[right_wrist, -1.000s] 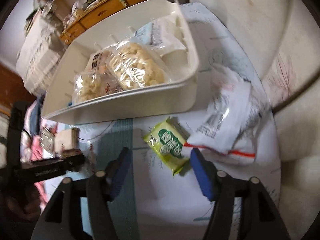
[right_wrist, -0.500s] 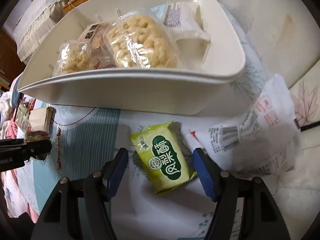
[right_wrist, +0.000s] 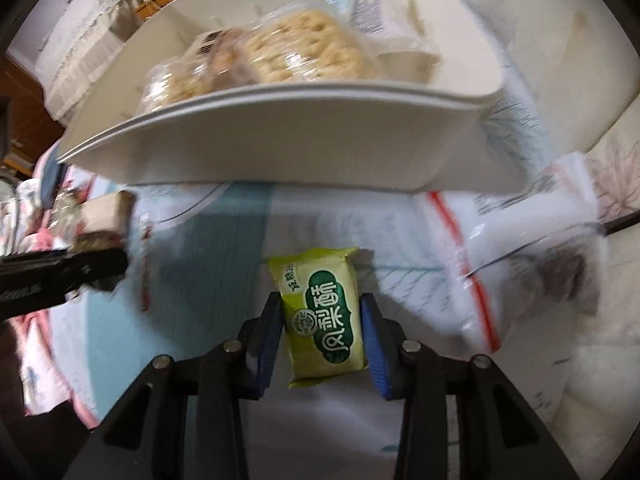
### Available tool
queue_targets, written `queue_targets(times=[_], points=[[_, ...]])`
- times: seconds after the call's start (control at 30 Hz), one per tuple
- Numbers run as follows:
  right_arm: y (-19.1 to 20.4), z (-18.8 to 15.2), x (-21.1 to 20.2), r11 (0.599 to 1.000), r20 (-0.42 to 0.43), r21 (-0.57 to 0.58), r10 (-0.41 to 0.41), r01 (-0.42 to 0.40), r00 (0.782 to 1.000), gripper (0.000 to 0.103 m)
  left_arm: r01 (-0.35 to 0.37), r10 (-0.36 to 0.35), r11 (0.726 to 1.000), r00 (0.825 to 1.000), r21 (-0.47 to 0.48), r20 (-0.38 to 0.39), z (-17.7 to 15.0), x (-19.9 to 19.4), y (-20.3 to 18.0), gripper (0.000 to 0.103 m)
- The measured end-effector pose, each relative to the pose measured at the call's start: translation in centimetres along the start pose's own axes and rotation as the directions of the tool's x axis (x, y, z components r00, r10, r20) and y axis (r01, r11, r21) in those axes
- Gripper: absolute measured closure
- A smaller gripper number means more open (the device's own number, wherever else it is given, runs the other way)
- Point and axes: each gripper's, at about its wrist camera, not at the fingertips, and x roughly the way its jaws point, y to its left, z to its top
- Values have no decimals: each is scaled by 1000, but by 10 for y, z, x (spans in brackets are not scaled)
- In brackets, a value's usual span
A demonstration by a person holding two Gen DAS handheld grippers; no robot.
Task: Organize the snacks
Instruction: 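Lift the nut packet and green packet over the tray with both tools, then release the nut packet and green packet into the tray, opening both tools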
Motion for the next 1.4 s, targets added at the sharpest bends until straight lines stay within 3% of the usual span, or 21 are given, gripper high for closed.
queue_targets(times=[0.17, 0.33, 0.57, 0.7, 0.8, 0.83, 0.9, 0.97, 1.0, 1.17, 1.4], points=[[17, -2, -13, 993, 10, -72, 97, -96, 995, 65, 26, -28, 998, 999, 62, 44, 0, -20, -11, 60], [36, 11, -46, 967, 107, -159, 215, -197, 971, 65, 98, -112, 989, 985, 111, 129, 5, -54, -19, 59], [40, 39, -103, 948, 347, -230, 292, -221, 891, 64, 145, -173, 982, 946, 119, 275, 24, -103, -19, 59], [36, 51, -122, 959, 465, -210, 271, -192, 843, 64, 140, -172, 983, 924, 117, 342, 39, -122, -15, 59], [26, 59, -136, 970, 505, -158, 242, -187, 828, 64, 117, -148, 988, 909, 102, 391, 53, -130, -13, 59], [22, 63, -135, 975, 509, -125, 224, -186, 831, 64, 109, -136, 990, 903, 89, 407, 56, -133, -13, 57], [18, 69, -129, 981, 495, -83, 195, -177, 847, 63, 104, -121, 993, 904, 64, 411, 63, -135, -12, 20], [13, 77, -118, 989, 450, -37, 145, -144, 881, 55, 116, -126, 992, 896, 50, 425, 64, -136, -11, 18], [11, 78, -113, 991, 438, -18, 128, -133, 890, 45, 116, -126, 992, 895, 49, 427, 62, -136, -11, 18], [2, 74, -108, 989, 436, 22, 122, -145, 892, 39, 118, -116, 993, 918, 17, 378, 53, -123, -8, 18], [-11, 59, -96, 987, 385, 97, 84, -131, 919, 32, 131, -115, 991, 945, -31, 306, 34, -101, -3, 18]])
